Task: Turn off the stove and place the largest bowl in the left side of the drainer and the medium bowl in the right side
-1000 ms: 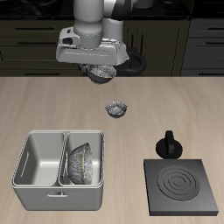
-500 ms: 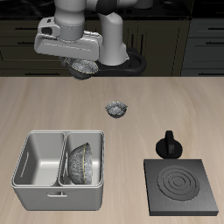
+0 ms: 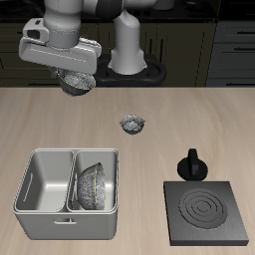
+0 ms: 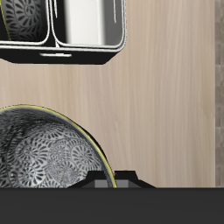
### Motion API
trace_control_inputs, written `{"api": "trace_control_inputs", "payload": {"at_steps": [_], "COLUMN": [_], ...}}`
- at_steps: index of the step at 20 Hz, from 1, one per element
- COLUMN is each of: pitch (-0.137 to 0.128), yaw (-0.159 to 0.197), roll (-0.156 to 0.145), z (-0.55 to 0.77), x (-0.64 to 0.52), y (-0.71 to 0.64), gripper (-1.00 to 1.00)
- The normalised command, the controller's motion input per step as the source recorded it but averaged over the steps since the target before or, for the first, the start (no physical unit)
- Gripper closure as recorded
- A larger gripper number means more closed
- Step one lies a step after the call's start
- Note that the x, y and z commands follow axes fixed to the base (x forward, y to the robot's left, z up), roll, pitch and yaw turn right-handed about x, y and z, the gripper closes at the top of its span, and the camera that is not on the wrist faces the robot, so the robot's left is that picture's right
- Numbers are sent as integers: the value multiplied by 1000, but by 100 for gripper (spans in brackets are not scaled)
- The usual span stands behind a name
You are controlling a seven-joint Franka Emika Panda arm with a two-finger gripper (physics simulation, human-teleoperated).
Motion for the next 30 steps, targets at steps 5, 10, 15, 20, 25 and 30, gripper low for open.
{"api": "trace_control_inputs", "payload": {"at_steps": [5, 10, 15, 20, 25, 30], "pitch": [-15, 0, -13, -4, 12, -45], "yaw": [-10, -66, -72, -13, -29, -18], "roll": [-61, -41, -68, -3, 18, -31], "z": [190, 140, 122, 94, -4, 38], "x": [316, 350, 343, 362, 277, 316], "y": [-172, -209, -187, 55, 132, -31], "gripper": [100, 100, 100, 100, 100, 100]}}
